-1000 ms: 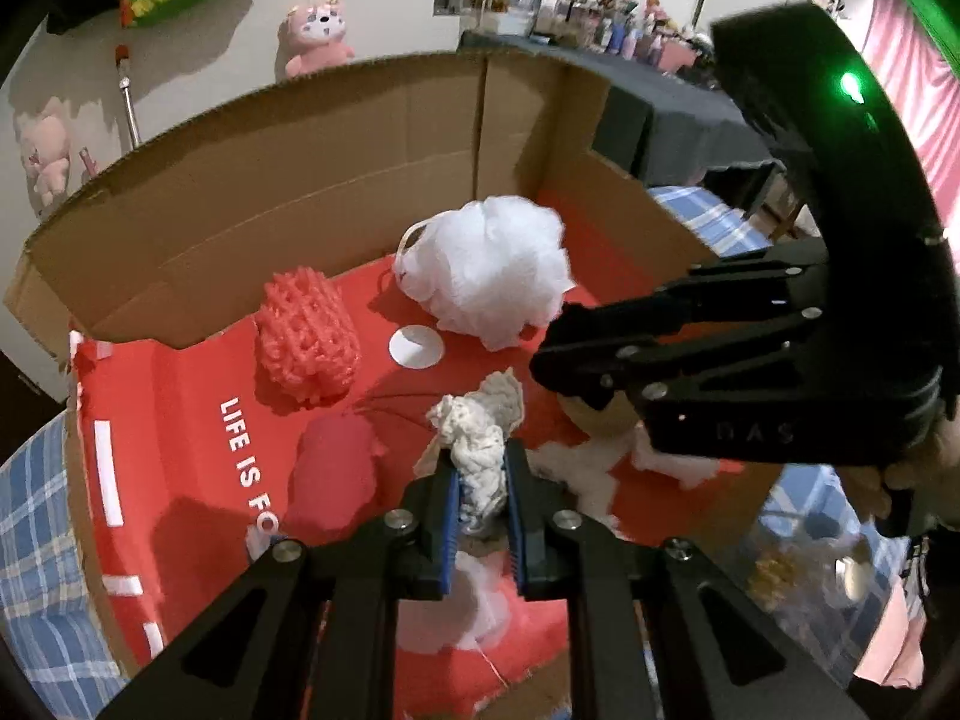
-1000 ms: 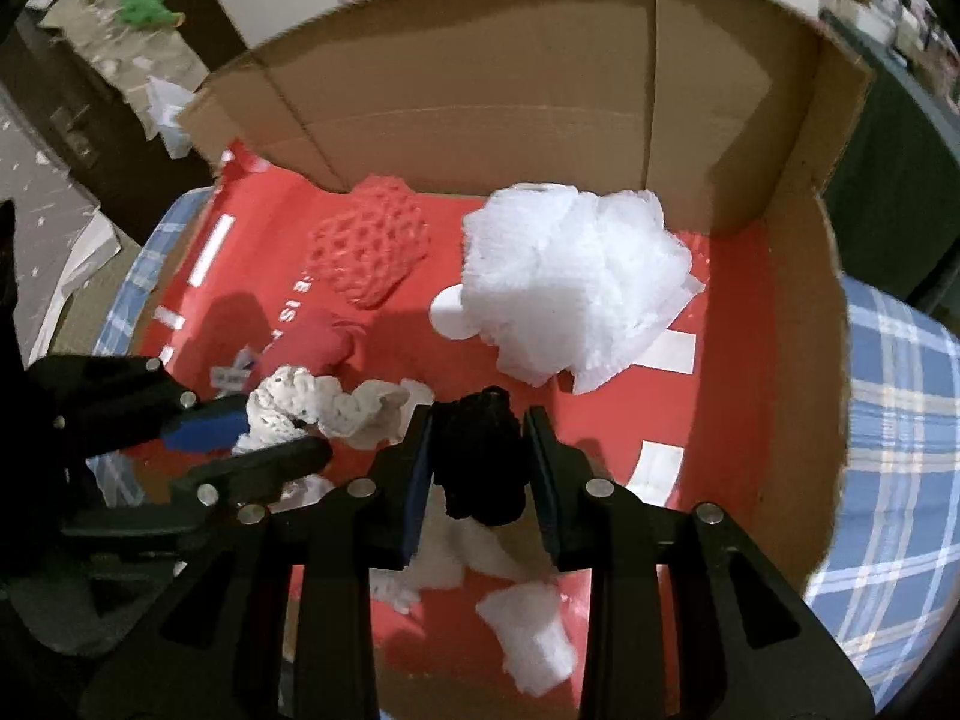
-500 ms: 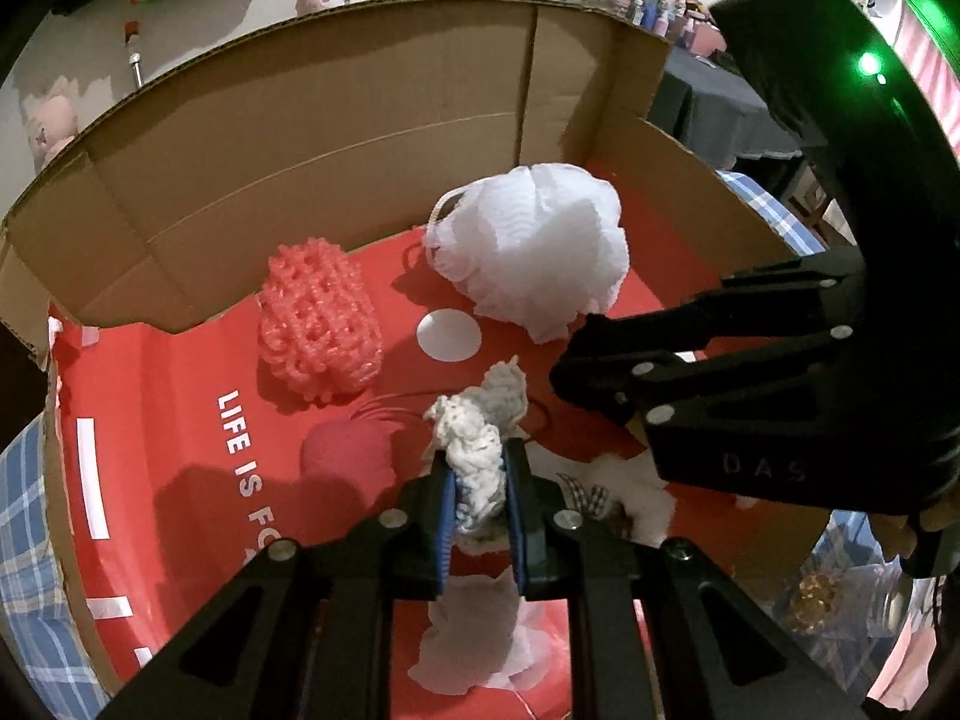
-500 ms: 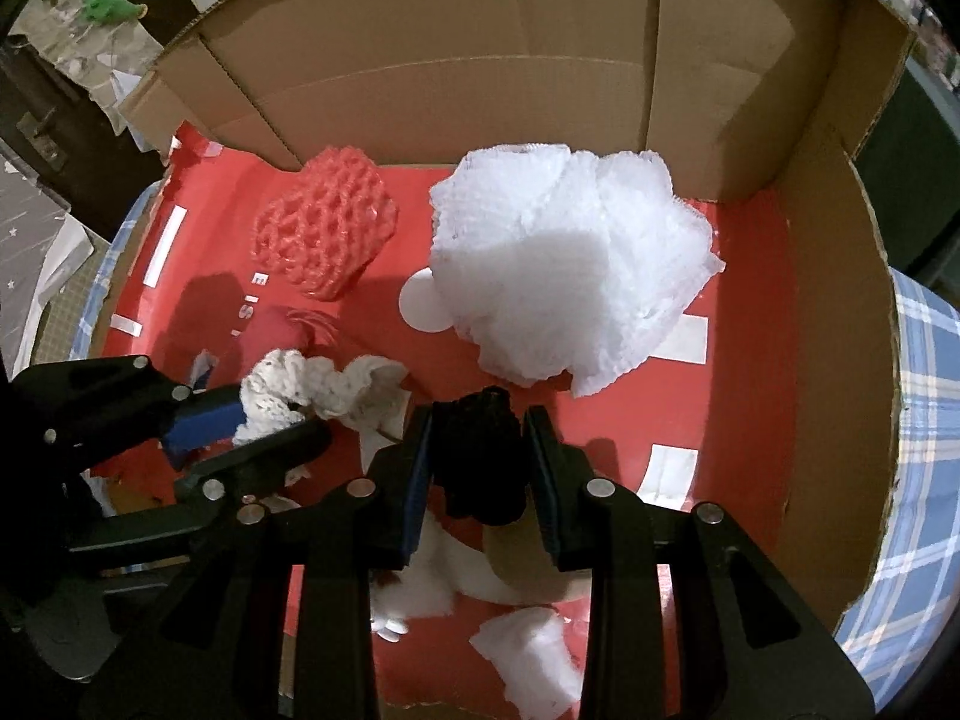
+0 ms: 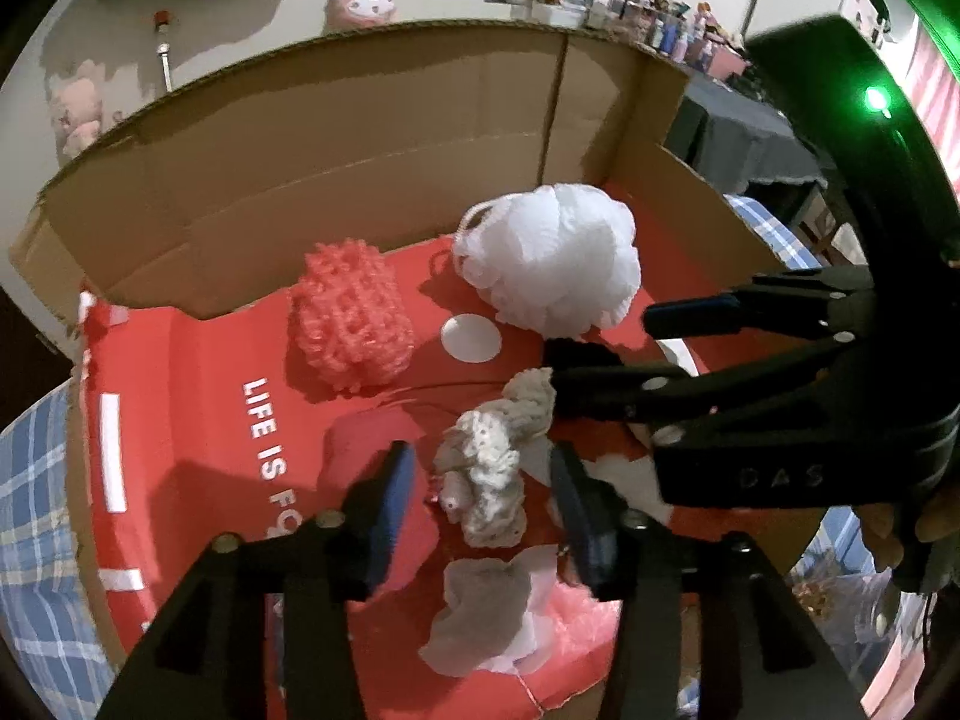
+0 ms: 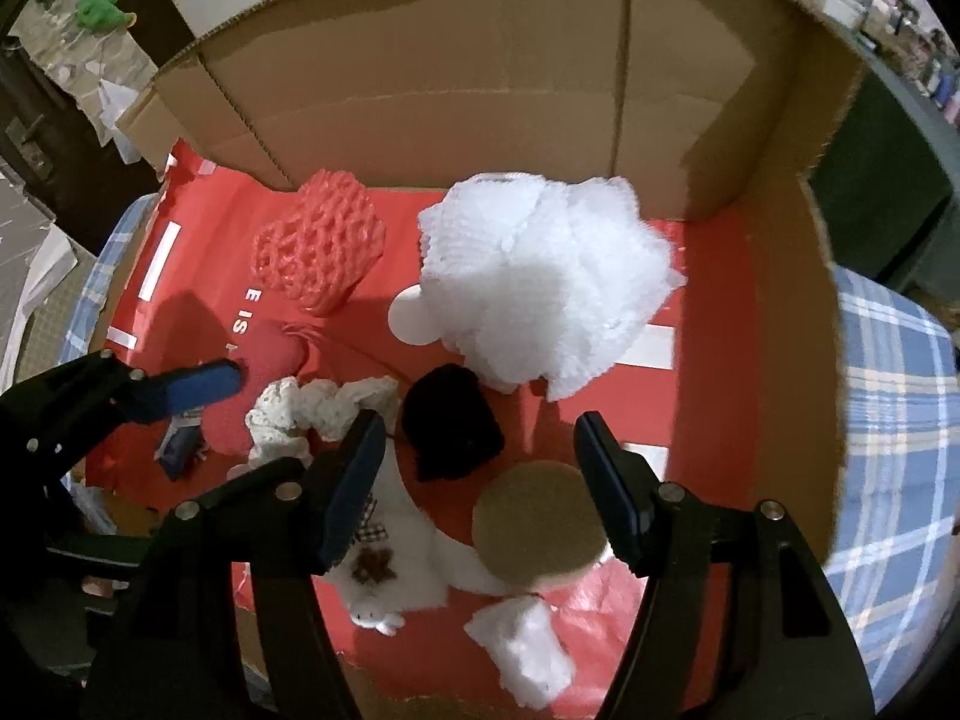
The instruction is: Organize soft objects
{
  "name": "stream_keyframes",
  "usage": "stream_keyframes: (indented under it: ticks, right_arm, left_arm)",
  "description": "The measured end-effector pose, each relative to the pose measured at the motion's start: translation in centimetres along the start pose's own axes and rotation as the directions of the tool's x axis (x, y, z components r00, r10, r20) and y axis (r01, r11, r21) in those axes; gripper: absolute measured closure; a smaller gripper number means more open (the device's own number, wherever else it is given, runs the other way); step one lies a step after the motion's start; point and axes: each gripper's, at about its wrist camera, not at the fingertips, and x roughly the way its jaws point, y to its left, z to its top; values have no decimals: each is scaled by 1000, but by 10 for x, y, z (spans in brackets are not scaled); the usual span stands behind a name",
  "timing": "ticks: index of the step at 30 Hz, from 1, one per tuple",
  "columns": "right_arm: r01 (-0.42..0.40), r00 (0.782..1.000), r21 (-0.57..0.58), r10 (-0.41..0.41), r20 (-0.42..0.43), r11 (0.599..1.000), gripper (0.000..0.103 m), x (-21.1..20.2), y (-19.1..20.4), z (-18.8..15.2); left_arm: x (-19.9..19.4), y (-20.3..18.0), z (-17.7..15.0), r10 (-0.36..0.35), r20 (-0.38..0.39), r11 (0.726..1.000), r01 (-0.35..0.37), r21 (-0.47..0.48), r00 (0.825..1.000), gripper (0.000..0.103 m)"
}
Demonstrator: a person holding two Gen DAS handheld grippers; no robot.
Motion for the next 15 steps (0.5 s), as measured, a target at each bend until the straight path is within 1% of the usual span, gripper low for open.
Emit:
stream_keyframes:
  ticks: [1,2,5,6,7,8,12,15]
  right_arm:
    - [6,1000,4,-6,5,1000,35,-5,0,-2]
    - [12,1000,7,-12,8,1000,31,-10,1,-4]
    - [44,999,3,-44,25,999,30,-23,0,-8]
    - [56,998,1,-56,31,998,30,-25,1,-14]
    - [63,997,0,-63,38,998,29,-29,4,-18]
    - [65,997,0,-65,41,998,26,-32,6,-21]
    - [86,994,3,-86,73,996,25,-46,15,-41]
    - [90,992,16,-91,89,996,24,-48,19,-50]
  left_arm:
    - [-3,1,-1,3,6,1000,-3,-7,1000,43]
    - [-6,2,-2,4,11,1000,-4,-19,1000,39]
    - [-15,6,-7,14,20,999,-13,-52,1000,31]
    - [-19,6,-9,15,23,998,-14,-65,1000,25]
    - [-23,6,-11,21,25,997,-19,-80,999,22]
    - [-25,7,-12,29,27,996,-26,-90,999,16]
    - [-40,8,-22,59,51,990,-51,-133,997,9]
    - [-51,9,-30,79,65,983,-67,-173,995,7]
